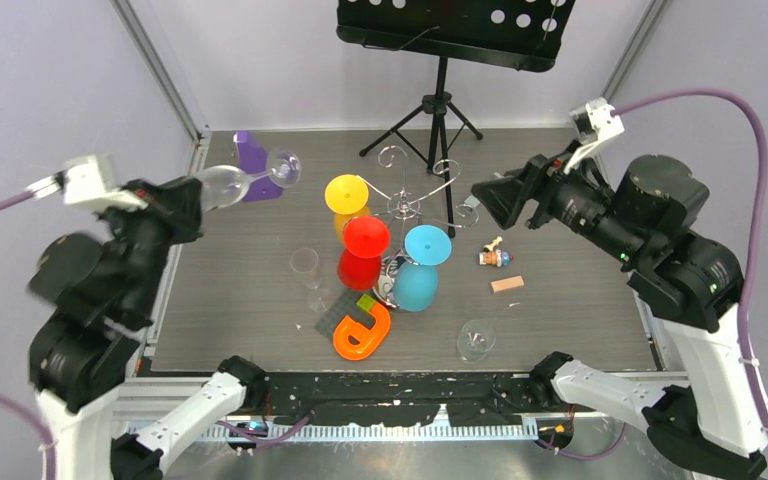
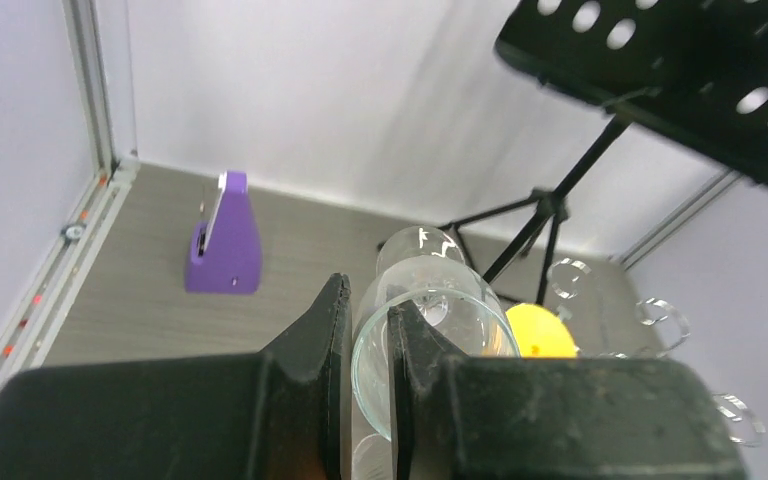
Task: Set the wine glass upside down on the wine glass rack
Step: Turn the wine glass upside down at the wine rack.
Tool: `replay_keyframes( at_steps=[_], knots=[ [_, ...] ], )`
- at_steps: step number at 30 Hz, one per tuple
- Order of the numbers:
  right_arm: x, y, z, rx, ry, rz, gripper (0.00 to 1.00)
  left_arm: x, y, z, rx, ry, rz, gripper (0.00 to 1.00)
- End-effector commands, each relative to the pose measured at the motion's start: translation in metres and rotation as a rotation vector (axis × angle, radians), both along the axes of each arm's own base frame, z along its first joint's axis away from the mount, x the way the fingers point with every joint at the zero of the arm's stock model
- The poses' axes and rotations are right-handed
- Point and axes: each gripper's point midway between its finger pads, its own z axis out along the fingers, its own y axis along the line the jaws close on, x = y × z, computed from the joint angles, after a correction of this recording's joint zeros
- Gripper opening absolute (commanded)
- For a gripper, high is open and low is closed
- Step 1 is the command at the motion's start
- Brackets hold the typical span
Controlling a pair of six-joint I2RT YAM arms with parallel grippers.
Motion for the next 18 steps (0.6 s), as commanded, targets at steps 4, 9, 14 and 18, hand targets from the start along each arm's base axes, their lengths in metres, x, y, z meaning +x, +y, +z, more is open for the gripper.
replay_keyframes(
  at_steps=[4,9,14,18],
  knots=[
    [-0.019,0.064,0.056,0.230,0.023,0.316,0.79,-0.045,0.006,0.082,-0.194,-0.271,-0.086,0.00],
    [-0.014,0.093,0.087,0.283,0.010,0.405,0.81,-0.046,-0.018,0.096,-0.259,-0.297,-0.204,0.00],
    [-0.002,0.120,0.096,0.307,0.020,0.440,0.82,-0.031,-0.055,0.095,-0.315,-0.257,-0.349,0.00],
    [0.014,0.133,0.086,0.289,0.040,0.413,0.82,-0.030,-0.065,0.099,-0.355,-0.268,-0.399,0.00]
  ],
)
